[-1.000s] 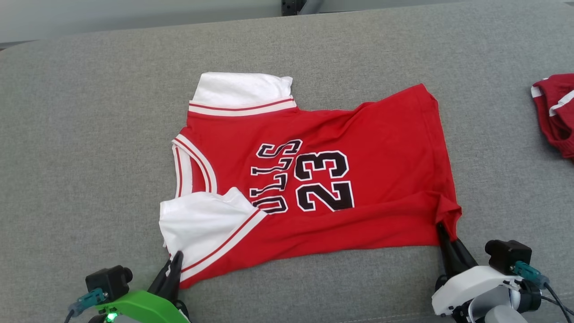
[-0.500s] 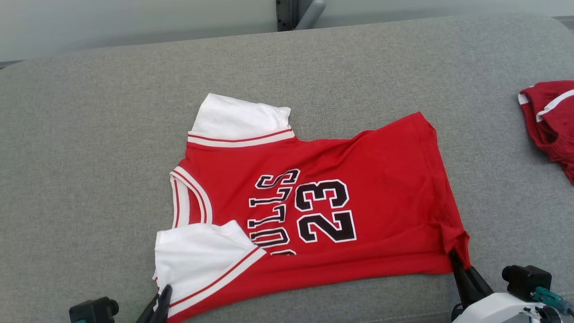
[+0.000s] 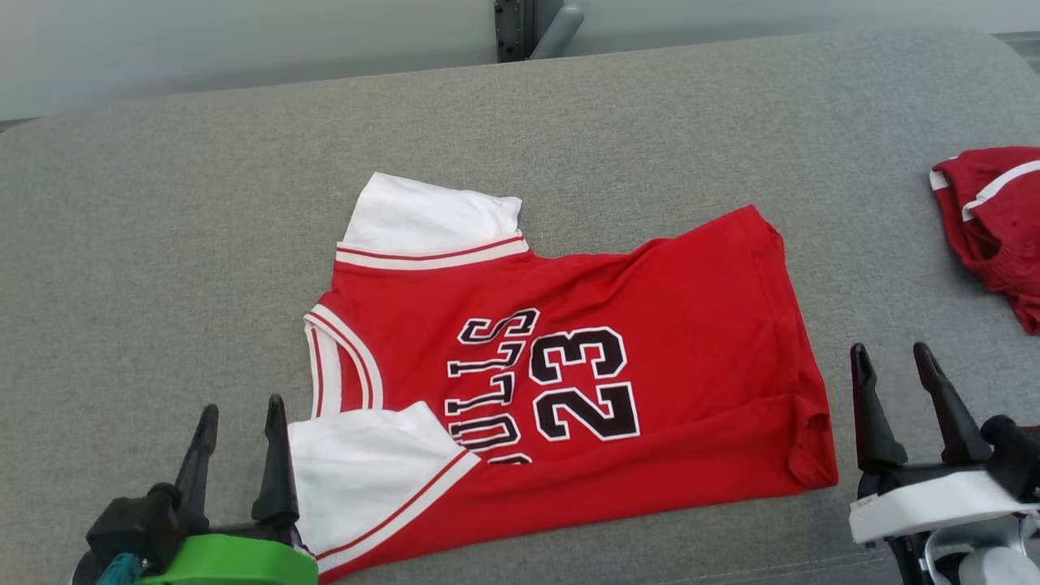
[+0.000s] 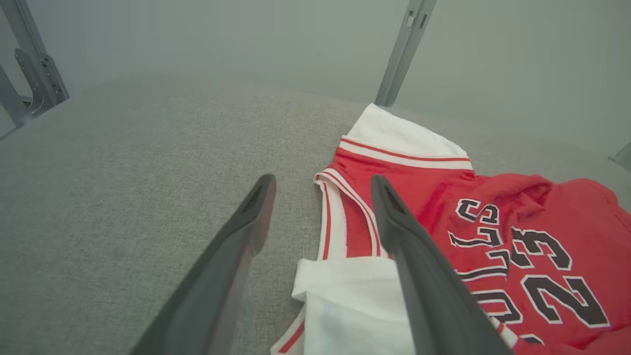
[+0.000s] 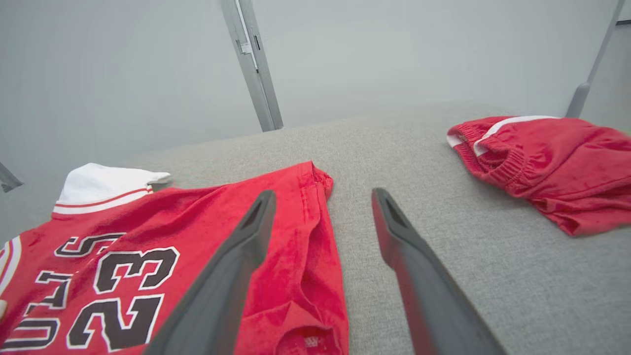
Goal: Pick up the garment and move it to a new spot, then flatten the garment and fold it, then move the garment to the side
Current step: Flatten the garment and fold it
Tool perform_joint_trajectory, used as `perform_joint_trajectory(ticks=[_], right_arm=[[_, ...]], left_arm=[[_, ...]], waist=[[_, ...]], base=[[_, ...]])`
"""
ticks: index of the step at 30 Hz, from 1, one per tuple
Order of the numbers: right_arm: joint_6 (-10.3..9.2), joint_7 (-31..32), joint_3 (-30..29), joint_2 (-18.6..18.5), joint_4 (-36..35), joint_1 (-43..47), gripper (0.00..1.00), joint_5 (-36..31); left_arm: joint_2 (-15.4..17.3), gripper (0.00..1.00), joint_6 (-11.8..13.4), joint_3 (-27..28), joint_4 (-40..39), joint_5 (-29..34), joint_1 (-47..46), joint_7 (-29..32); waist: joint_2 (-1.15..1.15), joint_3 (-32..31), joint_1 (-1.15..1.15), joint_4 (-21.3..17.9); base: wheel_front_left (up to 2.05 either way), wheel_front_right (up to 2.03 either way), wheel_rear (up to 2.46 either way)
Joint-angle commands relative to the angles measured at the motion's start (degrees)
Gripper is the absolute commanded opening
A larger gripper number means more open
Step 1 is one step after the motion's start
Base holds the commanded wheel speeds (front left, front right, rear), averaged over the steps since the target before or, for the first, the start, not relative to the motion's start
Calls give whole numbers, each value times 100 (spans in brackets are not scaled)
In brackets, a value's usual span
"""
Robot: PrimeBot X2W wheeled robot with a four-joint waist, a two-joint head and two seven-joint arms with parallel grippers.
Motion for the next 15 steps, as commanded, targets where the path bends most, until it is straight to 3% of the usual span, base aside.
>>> perform_joint_trajectory(ticks=[1,15], right_arm=[[-3,-68,-59,32,-231,-129,100,-131],[-3,90,-51,186,-837,-289,100,-391]], left_arm=[[3,100,77,43,-121,141,-175,-106],[170,100,246,49,-518,502,-348,-156]], waist=[[0,-35,0,-27],[0,-23,0,-50]], base=[[0,0,0],[0,0,0]])
